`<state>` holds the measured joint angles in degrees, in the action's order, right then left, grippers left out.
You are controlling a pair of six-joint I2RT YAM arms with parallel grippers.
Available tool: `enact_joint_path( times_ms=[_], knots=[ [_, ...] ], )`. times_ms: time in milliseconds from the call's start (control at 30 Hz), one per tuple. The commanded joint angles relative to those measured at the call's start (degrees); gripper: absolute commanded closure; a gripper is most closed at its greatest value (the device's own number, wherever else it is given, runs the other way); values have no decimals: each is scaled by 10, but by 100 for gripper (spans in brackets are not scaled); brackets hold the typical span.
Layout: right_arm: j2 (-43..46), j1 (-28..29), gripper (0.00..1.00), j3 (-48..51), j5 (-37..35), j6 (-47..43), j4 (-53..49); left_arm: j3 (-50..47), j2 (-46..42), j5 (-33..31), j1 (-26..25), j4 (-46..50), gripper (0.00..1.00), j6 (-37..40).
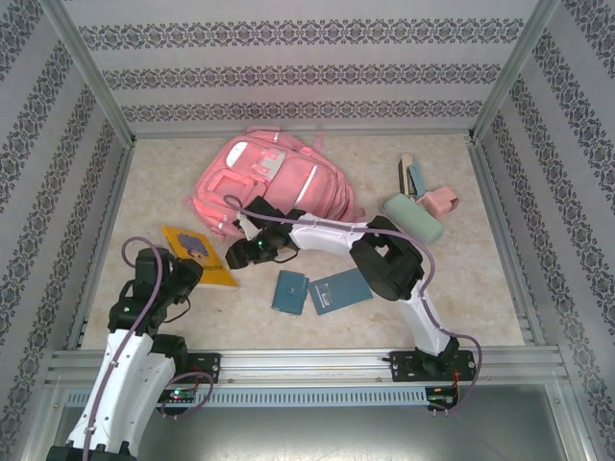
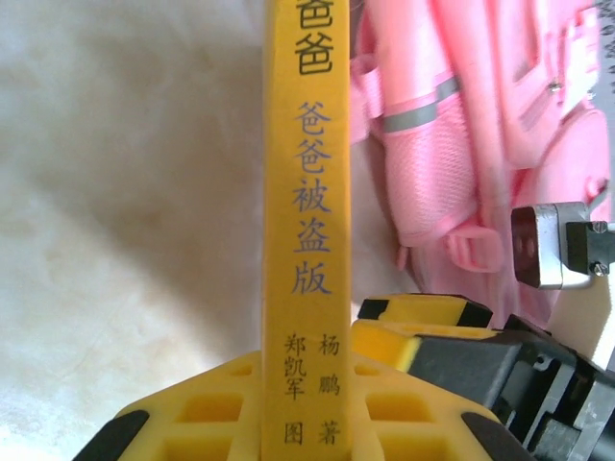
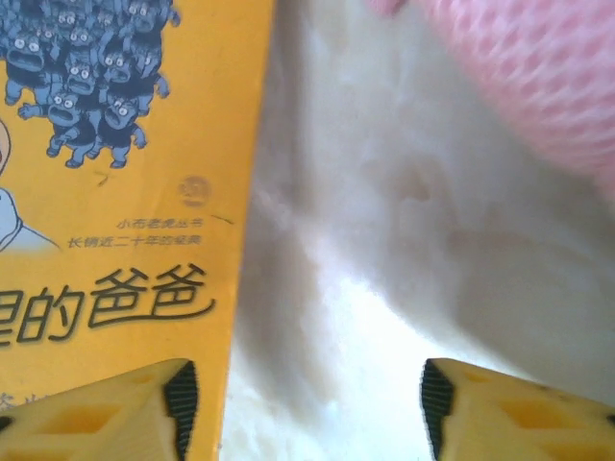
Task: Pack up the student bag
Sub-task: Pick up the book from the middle-left of the table, then pass the book.
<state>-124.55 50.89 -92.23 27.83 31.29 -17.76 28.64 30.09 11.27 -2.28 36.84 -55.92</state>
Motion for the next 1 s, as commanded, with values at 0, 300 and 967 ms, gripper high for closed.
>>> enact_joint_path(
  times_ms=[0,300,967],
  knots=[
    [69,-20,26,15,-11,30,27,73,7,-10,-5,-4,100,50],
    [169,-89,2,47,-65,85,21,173,74,86,-5,-119,100,50],
    [164,-186,21,174,200,417,481,141,281,263,-65,-529,100,-101]
  ],
)
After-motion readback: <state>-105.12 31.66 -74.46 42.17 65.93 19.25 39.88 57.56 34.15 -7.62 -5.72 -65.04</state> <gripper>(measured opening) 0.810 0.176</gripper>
